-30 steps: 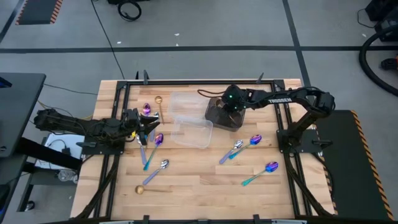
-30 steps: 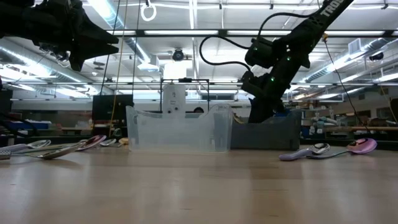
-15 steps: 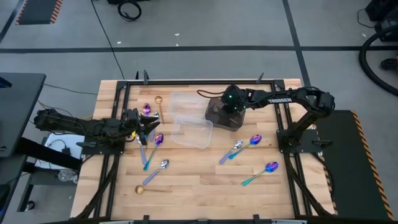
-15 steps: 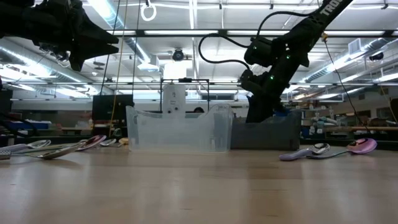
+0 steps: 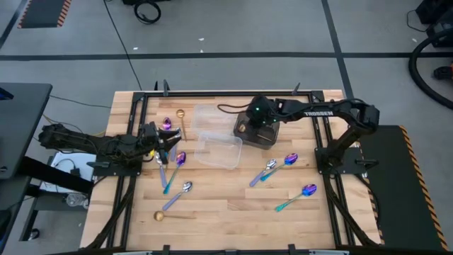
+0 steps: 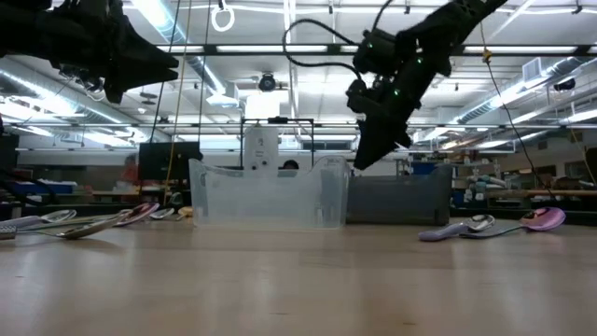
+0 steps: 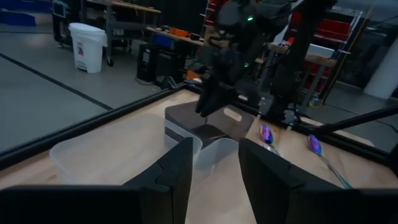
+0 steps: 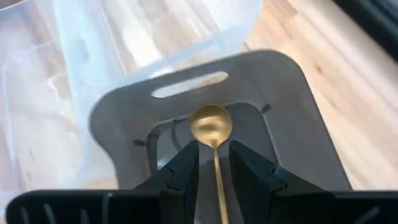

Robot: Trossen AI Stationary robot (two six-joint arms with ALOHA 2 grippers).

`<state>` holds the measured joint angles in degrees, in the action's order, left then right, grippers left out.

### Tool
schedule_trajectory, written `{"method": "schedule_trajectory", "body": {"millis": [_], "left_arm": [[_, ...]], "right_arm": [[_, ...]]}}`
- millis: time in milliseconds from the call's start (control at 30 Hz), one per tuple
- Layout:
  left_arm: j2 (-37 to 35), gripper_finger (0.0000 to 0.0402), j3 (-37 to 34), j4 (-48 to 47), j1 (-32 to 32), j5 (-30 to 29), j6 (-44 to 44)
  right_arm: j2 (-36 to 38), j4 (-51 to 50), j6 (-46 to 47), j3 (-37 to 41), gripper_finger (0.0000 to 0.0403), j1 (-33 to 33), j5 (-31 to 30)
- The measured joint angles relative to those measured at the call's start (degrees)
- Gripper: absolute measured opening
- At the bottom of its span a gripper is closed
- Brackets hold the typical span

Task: Sort silverware by color (type)
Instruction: Put the purple spoon into the bottom transparent bin

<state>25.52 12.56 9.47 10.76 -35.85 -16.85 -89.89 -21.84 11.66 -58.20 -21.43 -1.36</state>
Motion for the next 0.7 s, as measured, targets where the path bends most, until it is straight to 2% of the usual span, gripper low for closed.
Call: {"method": "schedule_trajectory", "body": {"millis": [167, 367, 567, 700], "left_arm": [[0.0, 0.0139, 0.0, -1.4, 0.0, 0.0, -1.4], [1.1, 0.0129, 0.0, -8.5, -1.9, 1.0, -10.5], [5.5, 0.0110, 1.7, -11.5, -5.3, 14.3, -13.8], [9.4, 0.0105, 5.3, -18.2, -6.2, 16.2, -14.3]], "right_arm": [[0.0, -0.8, -1.2, -4.0, 0.0098, 4.9, -1.0], [0.0, -0.8, -1.2, -6.5, 0.0098, 10.8, -3.6], [0.0, -1.4, -0.9, -6.6, 0.0098, 15.3, -4.8], [0.0, -1.5, -0.7, -6.6, 0.0098, 18.1, -5.2]]}}
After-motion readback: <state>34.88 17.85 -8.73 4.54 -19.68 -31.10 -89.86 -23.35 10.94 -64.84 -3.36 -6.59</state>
